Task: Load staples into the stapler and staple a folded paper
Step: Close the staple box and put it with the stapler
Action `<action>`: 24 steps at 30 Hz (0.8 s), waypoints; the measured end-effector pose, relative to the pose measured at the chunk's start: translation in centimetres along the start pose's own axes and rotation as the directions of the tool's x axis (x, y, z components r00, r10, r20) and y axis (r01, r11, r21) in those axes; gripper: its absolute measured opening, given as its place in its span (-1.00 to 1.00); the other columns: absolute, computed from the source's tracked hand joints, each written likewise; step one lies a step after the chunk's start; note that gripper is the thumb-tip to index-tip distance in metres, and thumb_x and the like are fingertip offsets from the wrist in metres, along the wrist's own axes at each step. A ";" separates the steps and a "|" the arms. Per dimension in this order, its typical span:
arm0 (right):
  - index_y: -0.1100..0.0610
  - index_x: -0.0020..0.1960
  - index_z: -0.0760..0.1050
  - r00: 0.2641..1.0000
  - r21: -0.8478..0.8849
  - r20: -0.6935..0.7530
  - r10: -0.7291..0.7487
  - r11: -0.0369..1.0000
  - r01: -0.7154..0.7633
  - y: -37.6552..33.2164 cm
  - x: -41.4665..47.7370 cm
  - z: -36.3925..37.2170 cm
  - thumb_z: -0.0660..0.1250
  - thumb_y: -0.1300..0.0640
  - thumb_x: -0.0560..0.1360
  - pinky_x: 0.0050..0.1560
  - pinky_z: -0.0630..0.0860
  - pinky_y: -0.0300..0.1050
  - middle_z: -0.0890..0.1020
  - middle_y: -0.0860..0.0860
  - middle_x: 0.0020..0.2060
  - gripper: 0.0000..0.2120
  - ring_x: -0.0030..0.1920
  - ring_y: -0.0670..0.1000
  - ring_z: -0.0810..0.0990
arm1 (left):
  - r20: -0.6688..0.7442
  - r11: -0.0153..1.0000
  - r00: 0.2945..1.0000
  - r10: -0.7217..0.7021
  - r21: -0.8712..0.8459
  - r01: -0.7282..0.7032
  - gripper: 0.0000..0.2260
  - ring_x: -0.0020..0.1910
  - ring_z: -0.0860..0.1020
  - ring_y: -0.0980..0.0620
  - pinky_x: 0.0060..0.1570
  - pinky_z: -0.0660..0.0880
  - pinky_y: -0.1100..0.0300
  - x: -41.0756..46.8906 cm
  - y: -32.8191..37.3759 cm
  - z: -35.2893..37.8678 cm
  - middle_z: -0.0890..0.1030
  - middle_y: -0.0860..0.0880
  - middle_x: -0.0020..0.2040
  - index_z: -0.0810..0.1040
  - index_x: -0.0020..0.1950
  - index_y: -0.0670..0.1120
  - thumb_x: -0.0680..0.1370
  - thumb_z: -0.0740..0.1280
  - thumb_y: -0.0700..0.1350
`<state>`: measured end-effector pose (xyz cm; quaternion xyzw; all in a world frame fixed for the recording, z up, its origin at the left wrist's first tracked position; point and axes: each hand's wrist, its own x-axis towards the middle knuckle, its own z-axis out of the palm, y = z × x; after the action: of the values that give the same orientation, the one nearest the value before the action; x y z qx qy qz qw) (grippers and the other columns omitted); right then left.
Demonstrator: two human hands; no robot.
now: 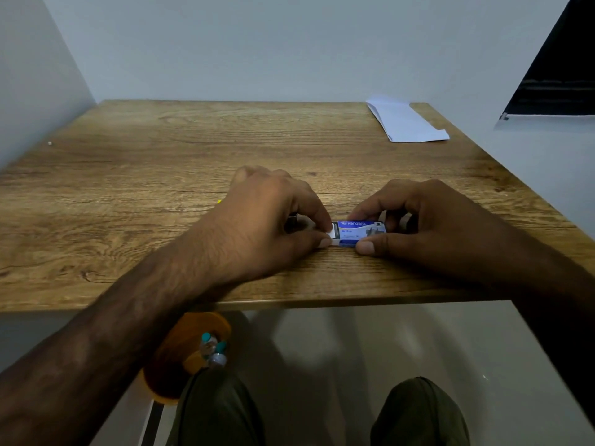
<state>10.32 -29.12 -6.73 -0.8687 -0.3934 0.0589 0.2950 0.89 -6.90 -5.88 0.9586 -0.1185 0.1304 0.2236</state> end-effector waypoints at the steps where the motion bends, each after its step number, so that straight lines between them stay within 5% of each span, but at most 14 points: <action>1: -0.19 0.10 0.68 1.000 0.001 -0.002 -0.001 1.000 0.001 0.0 0.0 0.0 0.54 -0.12 0.36 -0.17 0.47 -0.22 0.62 -0.19 -0.13 -0.68 -0.12 -0.14 0.58 | 0.001 1.000 1.000 -0.003 0.002 0.003 -0.89 0.04 0.59 0.13 0.23 0.43 -0.14 0.0 0.1 0.0 0.71 0.18 -0.05 0.73 -0.01 0.13 0.48 0.50 0.06; 12: -0.21 0.10 0.68 1.000 0.021 -0.001 0.011 1.000 -0.011 -0.4 -0.1 0.1 0.55 -0.12 0.36 -0.13 0.49 -0.17 0.60 -0.21 -0.15 -0.68 -0.13 -0.15 0.58 | -0.057 0.997 0.996 -0.072 -0.029 0.070 -0.73 -0.01 0.58 0.26 0.30 0.39 -0.12 0.7 0.9 0.7 0.68 0.24 -0.14 0.66 0.08 0.10 0.41 0.57 0.01; 20: -0.18 0.10 0.69 0.999 0.022 -0.014 0.031 0.999 -0.030 -0.7 0.0 0.0 0.58 -0.10 0.31 -0.12 0.56 -0.15 0.66 -0.17 -0.14 -0.64 -0.14 -0.14 0.61 | -0.068 0.995 0.993 -0.091 -0.035 0.089 -0.80 -0.07 0.58 0.26 0.28 0.42 -0.06 1.1 0.8 1.0 0.68 0.21 -0.18 0.69 -0.04 0.09 0.37 0.59 0.01; 24: -0.18 0.09 0.68 0.997 0.037 -0.039 0.062 0.997 -0.061 -1.0 -0.1 0.2 0.59 -0.08 0.31 -0.16 0.52 -0.18 0.67 -0.18 -0.20 -0.64 -0.19 -0.16 0.60 | -0.081 0.994 0.992 -0.093 -0.056 0.089 -0.83 -0.15 0.55 0.38 0.16 0.40 0.20 0.8 0.6 1.3 0.68 0.23 -0.20 0.72 -0.06 0.07 0.38 0.59 -0.02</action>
<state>9.49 -28.57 -6.34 -0.8760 -0.3595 0.0577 0.3162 1.71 -8.17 -6.48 0.9505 -0.0686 0.1570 0.2592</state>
